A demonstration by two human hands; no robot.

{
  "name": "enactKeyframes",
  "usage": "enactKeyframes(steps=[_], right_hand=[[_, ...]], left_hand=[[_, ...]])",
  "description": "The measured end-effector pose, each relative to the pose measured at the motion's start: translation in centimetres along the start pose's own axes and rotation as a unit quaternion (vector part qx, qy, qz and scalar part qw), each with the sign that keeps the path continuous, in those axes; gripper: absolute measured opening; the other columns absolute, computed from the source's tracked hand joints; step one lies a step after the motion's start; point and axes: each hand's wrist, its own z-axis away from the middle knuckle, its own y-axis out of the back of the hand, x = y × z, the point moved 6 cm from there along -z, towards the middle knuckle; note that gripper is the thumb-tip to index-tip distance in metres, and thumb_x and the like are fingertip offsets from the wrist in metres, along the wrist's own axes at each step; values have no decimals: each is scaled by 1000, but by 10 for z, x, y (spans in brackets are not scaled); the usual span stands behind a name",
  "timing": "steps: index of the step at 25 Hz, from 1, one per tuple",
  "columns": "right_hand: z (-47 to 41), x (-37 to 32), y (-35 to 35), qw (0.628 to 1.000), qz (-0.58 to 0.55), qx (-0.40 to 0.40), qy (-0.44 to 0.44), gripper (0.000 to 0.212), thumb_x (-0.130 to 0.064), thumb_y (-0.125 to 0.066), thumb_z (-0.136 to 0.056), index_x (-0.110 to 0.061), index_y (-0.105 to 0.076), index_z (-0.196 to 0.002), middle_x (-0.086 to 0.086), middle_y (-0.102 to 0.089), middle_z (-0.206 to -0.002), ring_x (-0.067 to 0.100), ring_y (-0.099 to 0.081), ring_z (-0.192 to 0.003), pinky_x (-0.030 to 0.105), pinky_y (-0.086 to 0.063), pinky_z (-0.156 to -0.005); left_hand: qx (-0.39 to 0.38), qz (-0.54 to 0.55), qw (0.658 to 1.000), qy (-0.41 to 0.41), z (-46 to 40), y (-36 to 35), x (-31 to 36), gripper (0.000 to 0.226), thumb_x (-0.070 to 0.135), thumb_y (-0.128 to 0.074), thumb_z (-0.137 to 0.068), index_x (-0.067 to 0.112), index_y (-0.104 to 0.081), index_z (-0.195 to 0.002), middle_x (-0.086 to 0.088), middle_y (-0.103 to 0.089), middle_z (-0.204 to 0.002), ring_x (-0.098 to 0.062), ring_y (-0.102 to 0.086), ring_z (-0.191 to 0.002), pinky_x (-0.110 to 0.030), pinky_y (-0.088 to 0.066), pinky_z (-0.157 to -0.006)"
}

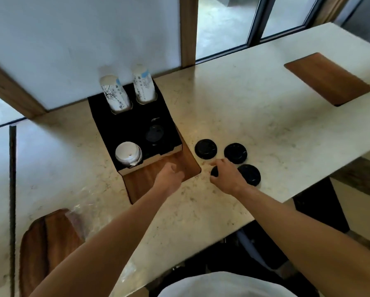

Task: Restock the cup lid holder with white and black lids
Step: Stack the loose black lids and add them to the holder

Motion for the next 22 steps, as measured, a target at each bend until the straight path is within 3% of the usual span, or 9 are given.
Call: enactKeyframes(steps=[5, 8, 12, 14, 18, 22], right_hand=[[-4, 42, 3, 996, 87, 3, -11, 82, -34, -81, -73, -20, -42, -144, 3, -50, -140, 28, -44, -125, 41, -45, -104], [-14, 58, -3, 991, 130, -29, 5, 93, -34, -81, -72, -22, -31, -150, 2, -42, -149, 29, -42, -126, 42, -44, -101], [-25, 67, -10, 984, 156, -70, 42, 94, -30, -80, -71, -24, -29, -149, 2, -39, -150, 29, -42, -123, 43, -46, -101], [-30, 66, -8, 985, 151, -54, 60, 90, -36, -79, -70, -24, -33, -147, 3, -43, -144, 28, -44, -119, 42, -46, -100], [-29, 64, 3, 996, 77, 19, 35, 88, -66, -67, -67, -20, -44, -138, 5, -51, -126, 24, -47, -110, 37, -46, -95], [-19, 61, 14, 991, -12, 135, -15, 91, -81, -57, -59, -19, -48, -126, 0, -54, -113, 18, -50, -100, 33, -48, -88]], left_hand=[[-7, -44, 999, 11, -1, -37, 21, 47, 32, -61, -93, 21, -50, -138, 9, -58, -106, -6, -56, -85, -25, -44, -61], [-29, -45, 998, 41, -3, -61, 23, 45, 32, -63, -93, 23, -52, -135, 6, -58, -111, -13, -59, -96, -28, -47, -72], [-37, -25, 997, 67, -7, -76, 25, 39, 33, -63, -93, 22, -55, -130, 3, -58, -117, -19, -57, -106, -35, -50, -88], [-29, 13, 996, 84, -11, -79, 25, 33, 30, -65, -93, 19, -58, -123, 0, -62, -115, -21, -62, -104, -42, -55, -94], [-46, 134, 983, 120, -11, -84, 29, 14, 24, -67, -96, 14, -64, -105, -17, -71, -112, -28, -71, -98, -46, -59, -90], [-166, 378, 898, 154, -4, -101, 40, 25, 23, -66, -98, 3, -67, -114, -20, -76, -108, -31, -75, -100, -45, -60, -88]])
